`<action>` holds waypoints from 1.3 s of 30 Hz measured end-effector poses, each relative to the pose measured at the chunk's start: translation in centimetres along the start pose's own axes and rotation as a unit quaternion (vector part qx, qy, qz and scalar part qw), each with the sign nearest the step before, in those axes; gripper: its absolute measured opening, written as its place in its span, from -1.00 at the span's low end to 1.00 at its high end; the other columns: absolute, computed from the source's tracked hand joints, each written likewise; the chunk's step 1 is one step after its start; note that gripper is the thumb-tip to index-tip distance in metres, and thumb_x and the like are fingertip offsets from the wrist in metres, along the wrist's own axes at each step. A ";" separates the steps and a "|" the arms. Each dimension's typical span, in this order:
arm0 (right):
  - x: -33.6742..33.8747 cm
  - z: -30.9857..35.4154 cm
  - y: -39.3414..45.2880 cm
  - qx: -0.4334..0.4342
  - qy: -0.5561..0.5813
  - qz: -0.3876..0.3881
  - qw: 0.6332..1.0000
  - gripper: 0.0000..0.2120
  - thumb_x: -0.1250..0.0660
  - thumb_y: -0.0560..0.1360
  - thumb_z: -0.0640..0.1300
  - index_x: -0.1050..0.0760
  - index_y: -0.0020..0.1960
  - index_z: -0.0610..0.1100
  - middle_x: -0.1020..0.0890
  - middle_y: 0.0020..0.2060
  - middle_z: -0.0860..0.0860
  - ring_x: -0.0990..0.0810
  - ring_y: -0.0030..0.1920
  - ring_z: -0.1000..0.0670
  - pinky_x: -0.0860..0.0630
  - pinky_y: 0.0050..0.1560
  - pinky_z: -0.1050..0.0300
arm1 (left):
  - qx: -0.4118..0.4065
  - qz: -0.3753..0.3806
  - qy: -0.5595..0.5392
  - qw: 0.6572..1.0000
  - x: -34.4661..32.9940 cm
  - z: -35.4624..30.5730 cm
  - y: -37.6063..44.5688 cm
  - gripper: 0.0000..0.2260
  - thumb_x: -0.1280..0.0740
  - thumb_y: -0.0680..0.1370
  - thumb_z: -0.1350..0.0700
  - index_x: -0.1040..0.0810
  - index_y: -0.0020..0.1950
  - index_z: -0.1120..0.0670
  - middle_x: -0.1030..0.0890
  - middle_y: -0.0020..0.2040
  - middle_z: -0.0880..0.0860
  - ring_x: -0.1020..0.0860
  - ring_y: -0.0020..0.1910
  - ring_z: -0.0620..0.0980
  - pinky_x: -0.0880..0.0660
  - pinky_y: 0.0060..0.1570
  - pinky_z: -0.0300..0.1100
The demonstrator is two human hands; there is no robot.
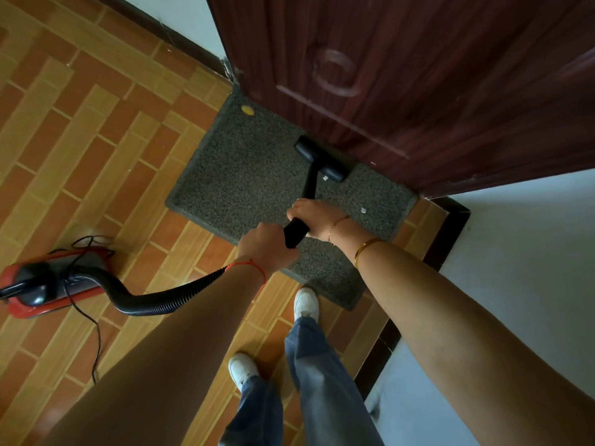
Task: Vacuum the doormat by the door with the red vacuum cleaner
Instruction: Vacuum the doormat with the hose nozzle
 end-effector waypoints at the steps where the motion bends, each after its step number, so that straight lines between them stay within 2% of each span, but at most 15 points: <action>1: 0.4 -0.5 0.1 -0.001 -0.001 0.000 1.000 -0.86 -0.26 0.51 -0.32 -0.46 0.04 -0.17 -0.53 0.09 -0.08 -0.57 0.06 -0.10 -0.53 0.01 0.01 | -0.001 -0.002 0.001 1.000 0.3 -0.4 0.5 -0.87 -0.31 0.45 0.01 -0.49 -0.16 0.07 -0.43 -0.38 -0.04 -0.40 -0.47 -0.12 -0.24 -0.56 -0.27; 7: 1.1 -1.6 0.3 -0.002 -0.001 0.001 1.000 -0.86 -0.27 0.51 -0.31 -0.45 0.03 -0.14 -0.53 0.07 -0.05 -0.59 0.04 -0.07 -0.56 0.02 -0.02 | -0.006 -0.005 0.000 1.000 0.6 -1.2 1.6 -0.85 -0.32 0.44 0.00 -0.50 -0.15 0.07 -0.45 -0.37 -0.04 -0.42 -0.45 -0.10 -0.27 -0.54 -0.27; 14: -0.4 1.5 -0.4 0.015 0.000 -0.007 1.000 -0.79 -0.27 0.50 -0.34 -0.46 0.10 -0.15 -0.51 0.13 -0.07 -0.56 0.12 -0.08 -0.51 0.00 0.04 | -0.005 0.001 0.014 1.000 -0.6 1.0 -0.5 -0.84 -0.31 0.44 -0.02 -0.49 -0.21 0.06 -0.46 -0.39 -0.03 -0.45 -0.46 -0.09 -0.29 -0.54 -0.27; 20: -3.0 6.1 -1.4 0.024 -0.001 0.008 1.000 -0.81 -0.26 0.51 -0.32 -0.45 0.11 -0.16 -0.51 0.11 -0.08 -0.57 0.11 -0.10 -0.56 0.04 -0.03 | 0.010 0.013 0.000 1.000 -2.7 4.4 -4.0 -0.84 -0.31 0.41 -0.01 -0.44 -0.26 0.06 -0.44 -0.39 -0.02 -0.43 -0.47 -0.07 -0.27 -0.54 -0.26; 24: -5.2 9.6 -2.3 0.023 -0.003 0.008 1.000 -0.82 -0.24 0.53 -0.30 -0.46 0.11 -0.16 -0.51 0.10 -0.08 -0.58 0.08 -0.10 -0.51 -0.02 0.02 | 0.014 0.025 0.011 1.000 -4.5 6.9 -7.0 -0.82 -0.32 0.42 -0.04 -0.46 -0.20 0.06 -0.44 -0.35 -0.03 -0.42 -0.45 -0.08 -0.26 -0.53 -0.24; 29: -9.0 14.8 -3.7 0.030 0.011 0.028 0.999 -0.80 -0.28 0.50 -0.30 -0.46 0.11 -0.16 -0.51 0.11 -0.08 -0.59 0.08 -0.10 -0.57 0.05 -0.02 | 0.013 0.038 0.018 0.999 -7.2 10.4 -11.3 -0.79 -0.32 0.43 -0.09 -0.47 -0.15 0.05 -0.47 -0.32 -0.03 -0.46 -0.43 -0.07 -0.30 -0.52 -0.25; 35: -13.5 21.5 -5.1 0.035 0.023 0.033 0.999 -0.87 -0.26 0.50 -0.28 -0.45 0.02 -0.13 -0.51 0.06 -0.05 -0.59 0.04 -0.09 -0.57 0.03 -0.05 | 0.018 0.049 0.022 0.998 -10.6 15.4 -16.3 -0.80 -0.31 0.43 -0.06 -0.45 -0.25 0.05 -0.46 -0.38 -0.03 -0.43 -0.48 -0.08 -0.28 -0.55 -0.26; 39: -15.9 25.3 -5.7 0.033 0.034 0.034 0.998 -0.85 -0.25 0.51 -0.28 -0.46 0.06 -0.15 -0.52 0.08 -0.07 -0.58 0.06 -0.09 -0.58 0.00 -0.05 | 0.027 0.054 0.031 0.998 -12.5 18.5 -19.1 -0.79 -0.30 0.44 -0.05 -0.42 -0.29 0.04 -0.46 -0.38 -0.03 -0.42 -0.49 -0.08 -0.27 -0.56 -0.27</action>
Point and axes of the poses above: each hand's wrist, its own y-axis towards the middle knuckle, its own x-axis out of the back of the hand, z = x × y, the point moved 10 cm from there along y, towards the middle knuckle
